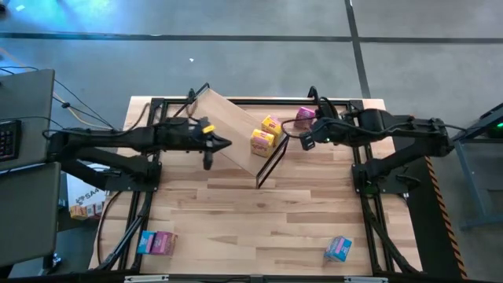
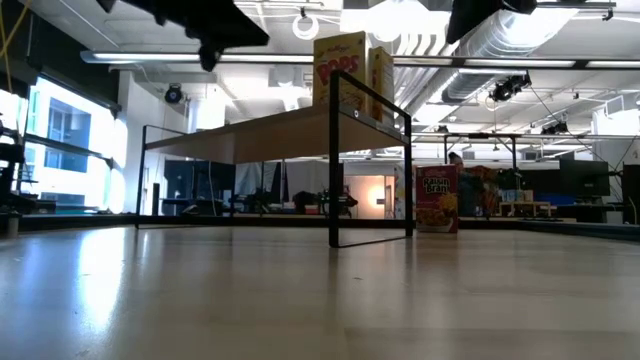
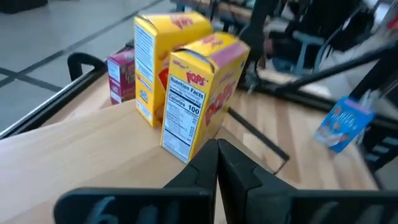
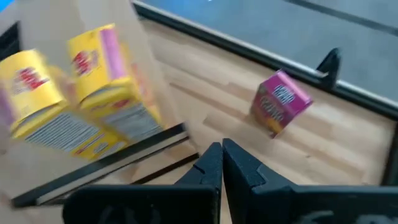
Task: Stack cereal on shelf
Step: Put the purple cereal box on the shelf
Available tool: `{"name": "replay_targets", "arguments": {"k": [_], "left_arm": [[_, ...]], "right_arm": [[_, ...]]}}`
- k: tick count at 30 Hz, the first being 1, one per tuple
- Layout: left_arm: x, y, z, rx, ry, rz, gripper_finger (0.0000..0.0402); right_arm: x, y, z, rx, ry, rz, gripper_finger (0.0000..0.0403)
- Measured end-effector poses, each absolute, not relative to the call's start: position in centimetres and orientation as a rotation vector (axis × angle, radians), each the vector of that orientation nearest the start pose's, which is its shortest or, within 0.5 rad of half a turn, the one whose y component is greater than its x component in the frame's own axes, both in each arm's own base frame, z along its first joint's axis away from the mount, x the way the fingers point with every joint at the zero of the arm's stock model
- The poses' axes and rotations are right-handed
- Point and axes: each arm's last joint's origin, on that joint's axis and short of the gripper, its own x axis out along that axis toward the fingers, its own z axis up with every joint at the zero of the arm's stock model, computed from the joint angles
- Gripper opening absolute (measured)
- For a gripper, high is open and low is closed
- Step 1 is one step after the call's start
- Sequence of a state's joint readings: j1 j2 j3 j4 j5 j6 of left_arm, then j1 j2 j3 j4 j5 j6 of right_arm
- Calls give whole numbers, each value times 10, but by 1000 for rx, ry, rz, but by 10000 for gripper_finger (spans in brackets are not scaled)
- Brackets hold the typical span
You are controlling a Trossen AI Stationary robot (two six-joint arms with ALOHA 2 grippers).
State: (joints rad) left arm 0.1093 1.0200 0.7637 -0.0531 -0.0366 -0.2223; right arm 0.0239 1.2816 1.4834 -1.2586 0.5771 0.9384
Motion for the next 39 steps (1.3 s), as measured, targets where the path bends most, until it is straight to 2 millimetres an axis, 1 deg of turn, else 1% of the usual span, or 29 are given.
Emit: {"name": "replay_targets", "arguments": {"k": [4,7,9,11,13,15,17,19,22,26,30,34,36,39], "left_arm": [[203,24,294,-270,185,181,0],[192,24,288,-327,80,226,1],[188,25,286,-349,25,269,1],[186,27,283,-372,-1,329,1],[186,28,283,-392,-15,391,1],[185,30,283,-410,-31,438,1],[184,31,283,-440,-52,482,1],[184,32,284,-471,-79,516,1],[184,33,287,-488,-114,538,1],[184,33,288,-491,-129,534,1],[184,33,288,-491,-128,534,1],[184,33,288,-482,-126,533,1],[184,33,288,-482,-125,532,1],[183,32,289,-482,-126,525,1]], "right_arm": [[216,-27,383,479,740,-941,1],[210,-47,381,434,834,-943,19],[206,-65,381,399,896,-909,47],[202,-83,381,373,933,-861,85],[198,-102,382,341,951,-798,128],[196,-121,380,338,931,-723,171],[193,-138,368,358,917,-635,209],[192,-150,348,367,918,-565,240],[188,-164,315,373,929,-540,270],[187,-176,286,328,892,-568,283],[187,-178,270,309,884,-579,282],[192,-180,254,254,969,-567,282],[198,-182,247,233,1007,-546,282],[208,-190,237,211,1051,-569,282]]}}
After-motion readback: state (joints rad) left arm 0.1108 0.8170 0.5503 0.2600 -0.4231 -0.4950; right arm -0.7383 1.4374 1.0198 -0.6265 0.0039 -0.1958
